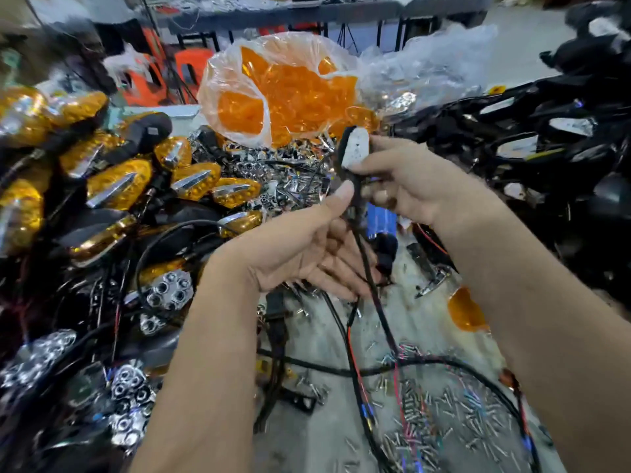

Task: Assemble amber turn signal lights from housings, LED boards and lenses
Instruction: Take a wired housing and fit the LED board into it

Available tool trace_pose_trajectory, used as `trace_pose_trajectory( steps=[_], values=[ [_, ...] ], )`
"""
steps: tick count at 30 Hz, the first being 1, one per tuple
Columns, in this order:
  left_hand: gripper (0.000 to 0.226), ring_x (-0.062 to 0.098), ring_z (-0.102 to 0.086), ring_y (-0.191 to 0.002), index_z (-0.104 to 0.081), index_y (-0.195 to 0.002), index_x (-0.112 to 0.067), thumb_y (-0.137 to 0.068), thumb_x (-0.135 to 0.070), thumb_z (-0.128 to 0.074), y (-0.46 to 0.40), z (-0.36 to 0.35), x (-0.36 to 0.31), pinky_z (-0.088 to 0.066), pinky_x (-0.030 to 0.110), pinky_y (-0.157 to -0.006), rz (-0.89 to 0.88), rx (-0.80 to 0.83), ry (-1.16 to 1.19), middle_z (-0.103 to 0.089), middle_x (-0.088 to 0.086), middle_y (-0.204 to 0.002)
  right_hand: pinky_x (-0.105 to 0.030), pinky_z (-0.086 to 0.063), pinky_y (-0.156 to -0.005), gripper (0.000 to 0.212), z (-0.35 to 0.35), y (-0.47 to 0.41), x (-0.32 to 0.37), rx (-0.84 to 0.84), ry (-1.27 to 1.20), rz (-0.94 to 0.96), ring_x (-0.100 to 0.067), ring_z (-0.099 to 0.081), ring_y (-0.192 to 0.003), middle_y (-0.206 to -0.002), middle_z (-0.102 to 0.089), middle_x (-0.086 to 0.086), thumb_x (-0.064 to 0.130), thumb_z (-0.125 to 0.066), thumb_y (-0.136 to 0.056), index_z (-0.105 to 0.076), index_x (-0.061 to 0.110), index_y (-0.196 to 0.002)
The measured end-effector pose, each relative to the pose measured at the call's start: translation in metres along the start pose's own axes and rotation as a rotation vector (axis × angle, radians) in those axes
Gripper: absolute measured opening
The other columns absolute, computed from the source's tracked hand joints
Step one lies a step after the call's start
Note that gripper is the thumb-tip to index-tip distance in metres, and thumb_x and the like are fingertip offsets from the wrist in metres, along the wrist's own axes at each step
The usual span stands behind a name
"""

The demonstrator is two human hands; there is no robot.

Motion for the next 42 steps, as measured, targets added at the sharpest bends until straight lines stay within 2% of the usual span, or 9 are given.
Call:
trace_pose_trajectory(
  steps=[4, 8, 15, 21, 27, 31, 34, 37, 42],
  values=[
    [0.058, 0.035, -0.078, -0.086, -0.065, -0.119, -0.007, -0.100, -0.060, -0.052, 0.005, 0.032, 0.018, -0.063, 0.036, -0.065, -0.060, -0.457, 0.027, -0.077, 0.019, -0.104, -0.016, -0.035, -0.036, 0.017, -0.016, 0.015, -0.035, 0.092, 0.056, -0.064, -0.010, -0.053, -0.048, -0.081, -0.068, -0.003, -0.002, -0.059, -0.098, -0.063, 0.008, -0.112],
    [0.004, 0.018, -0.075, -0.069, -0.070, -0.101, -0.023, -0.098, -0.026, -0.071, 0.005, 0.036, 0.018, -0.059, 0.030, -0.053, -0.264, -0.640, 0.051, -0.077, -0.002, -0.083, -0.019, -0.039, -0.036, 0.020, -0.021, 0.020, -0.039, 0.120, 0.111, -0.002, -0.015, -0.055, -0.050, -0.079, -0.069, -0.005, -0.004, -0.061, -0.097, -0.065, 0.005, -0.114],
    [0.028, 0.027, -0.077, -0.076, -0.076, -0.106, -0.026, -0.091, -0.007, -0.062, 0.005, 0.037, 0.021, -0.060, 0.035, -0.053, -0.356, -0.671, 0.020, -0.078, 0.007, -0.090, -0.024, -0.039, -0.042, 0.015, -0.016, 0.015, -0.025, -0.007, 0.500, 0.166, -0.013, -0.061, -0.057, -0.077, -0.070, 0.006, 0.044, -0.069, -0.097, -0.075, 0.032, -0.105],
    [0.020, 0.020, -0.074, -0.083, -0.080, -0.093, -0.032, -0.084, -0.022, -0.065, 0.000, 0.041, 0.021, -0.061, 0.039, -0.060, -0.398, -0.691, -0.040, -0.077, 0.005, -0.092, -0.023, -0.033, -0.040, 0.014, -0.015, 0.006, -0.018, 0.057, 0.400, 0.236, -0.025, -0.043, -0.057, -0.084, -0.064, -0.024, 0.022, -0.065, -0.102, -0.078, 0.024, -0.106],
    [0.035, 0.027, -0.068, -0.059, -0.078, -0.088, -0.028, -0.107, -0.019, -0.051, -0.008, 0.036, 0.012, -0.060, 0.034, -0.054, -0.479, -0.696, 0.087, -0.074, 0.007, -0.077, -0.024, -0.044, -0.043, 0.010, -0.008, 0.004, -0.021, -0.059, 0.230, 0.306, -0.017, -0.055, -0.050, -0.079, -0.071, -0.013, 0.009, -0.067, -0.097, -0.076, 0.014, -0.095],
    [0.051, 0.014, -0.054, -0.045, -0.070, -0.076, -0.048, -0.110, -0.024, -0.040, -0.016, 0.030, 0.011, -0.038, 0.022, -0.039, -0.436, -0.674, 0.030, -0.066, -0.003, -0.065, -0.025, -0.046, -0.046, 0.009, -0.004, 0.004, -0.026, -0.094, 0.199, 0.321, -0.020, -0.053, -0.050, -0.078, -0.071, -0.009, 0.007, -0.069, -0.094, -0.075, 0.013, -0.097],
    [0.028, 0.009, -0.050, -0.043, -0.068, -0.092, -0.033, -0.108, -0.030, -0.044, -0.019, 0.030, 0.013, -0.033, 0.016, -0.039, -0.416, -0.654, 0.008, -0.063, -0.006, -0.062, -0.024, -0.049, -0.049, 0.013, -0.005, 0.006, -0.029, -0.079, 0.173, 0.334, -0.019, -0.055, -0.051, -0.077, -0.070, -0.002, 0.004, -0.069, -0.092, -0.075, 0.015, -0.095],
    [0.027, 0.017, -0.056, -0.060, -0.059, -0.102, -0.007, -0.100, -0.033, -0.052, -0.018, 0.034, 0.012, -0.038, 0.026, -0.048, -0.438, -0.714, -0.141, -0.058, -0.008, -0.067, -0.026, -0.050, -0.050, 0.013, -0.009, 0.010, -0.027, -0.056, 0.171, 0.368, -0.019, -0.055, -0.050, -0.079, -0.070, 0.000, 0.003, -0.069, -0.089, -0.074, 0.015, -0.093],
    [0.017, 0.020, -0.052, -0.065, -0.054, -0.094, -0.022, -0.101, -0.038, -0.052, -0.013, 0.037, 0.012, -0.042, 0.047, -0.059, -0.519, -0.815, -0.347, -0.055, -0.002, -0.073, -0.028, -0.052, -0.054, 0.015, -0.014, 0.015, -0.023, -0.006, 0.164, 0.374, -0.018, -0.056, -0.057, -0.081, -0.067, -0.002, 0.006, -0.072, -0.089, -0.073, 0.021, -0.086]
  ],
)
Point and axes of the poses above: each hand's wrist, its own y-axis away from the middle knuckle, its own z-axis out of the back of the hand, x = y × z, the point moved 5 cm from there along -y, towards the middle knuckle
